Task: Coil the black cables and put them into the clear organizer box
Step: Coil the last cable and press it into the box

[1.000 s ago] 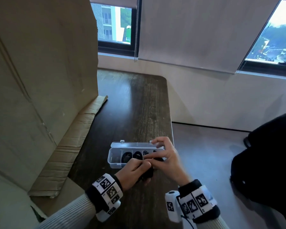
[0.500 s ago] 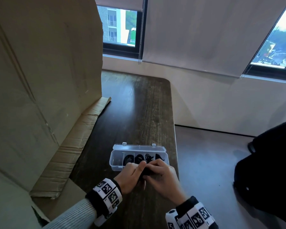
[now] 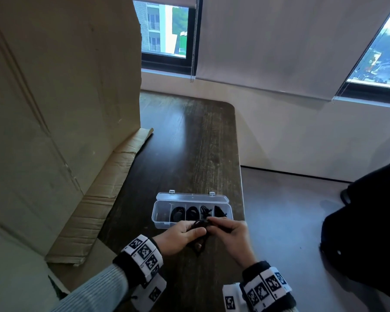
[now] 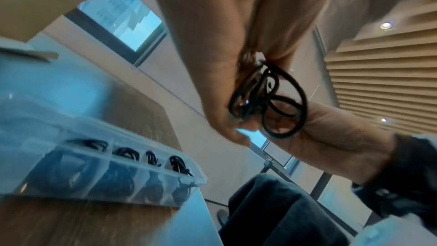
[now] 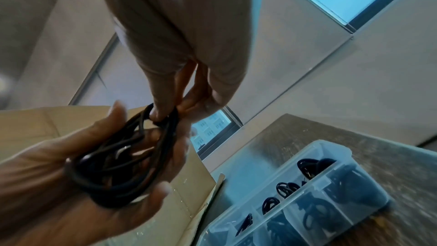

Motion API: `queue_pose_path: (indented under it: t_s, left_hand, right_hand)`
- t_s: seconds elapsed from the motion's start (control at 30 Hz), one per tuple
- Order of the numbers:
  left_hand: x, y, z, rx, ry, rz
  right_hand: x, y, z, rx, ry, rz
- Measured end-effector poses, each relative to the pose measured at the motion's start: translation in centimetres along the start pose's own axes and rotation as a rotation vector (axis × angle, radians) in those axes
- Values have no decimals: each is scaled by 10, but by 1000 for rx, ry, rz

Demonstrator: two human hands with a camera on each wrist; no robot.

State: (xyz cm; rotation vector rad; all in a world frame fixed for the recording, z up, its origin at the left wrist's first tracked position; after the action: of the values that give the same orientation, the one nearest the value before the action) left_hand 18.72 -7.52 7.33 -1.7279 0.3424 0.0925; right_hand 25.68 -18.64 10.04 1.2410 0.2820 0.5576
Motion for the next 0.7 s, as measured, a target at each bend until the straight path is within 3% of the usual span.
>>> queue_pose_path:
  t_s: [0.07, 0.13, 0.23, 0.4, 0.5, 0.57, 0.63, 0.7]
  left_hand:
    - [-3, 7, -5, -166, 23, 5]
    - [-3, 12, -4, -194, 6, 3]
    - [-3, 11, 5, -6, -35, 3]
    - [3, 8, 6, 303, 11, 30]
    - [8, 16, 13, 299, -106, 57]
    - [11, 28, 29, 281, -209, 110]
    - [12, 34, 59, 341, -377, 173]
    - [12, 29, 92, 491, -549, 196]
  right_hand:
    - [2, -3, 3, 73, -15, -34]
    - [4, -6, 1, 105, -10, -57]
    - [3, -8, -4, 153, 13, -80]
    - [2, -10, -5, 127, -4, -33]
    - [10, -26, -11, 19, 54, -40]
    - [14, -49, -20, -148, 183, -119]
    - [10, -77, -27, -336, 317, -222]
    - [1, -107, -26, -419, 337, -320]
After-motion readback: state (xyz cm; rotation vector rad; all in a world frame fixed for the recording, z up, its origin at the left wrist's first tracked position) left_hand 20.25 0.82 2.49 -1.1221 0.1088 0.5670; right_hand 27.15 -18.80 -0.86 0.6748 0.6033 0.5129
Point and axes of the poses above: each hand's wrist, its own x-axis towards the middle knuckle, its own z-axis out of the back of the hand, y = z × x, the point moved 9 cm from there along x, towards the middle knuckle, and after that the axes turned 5 degrees about -x, right-handed, at the moved point
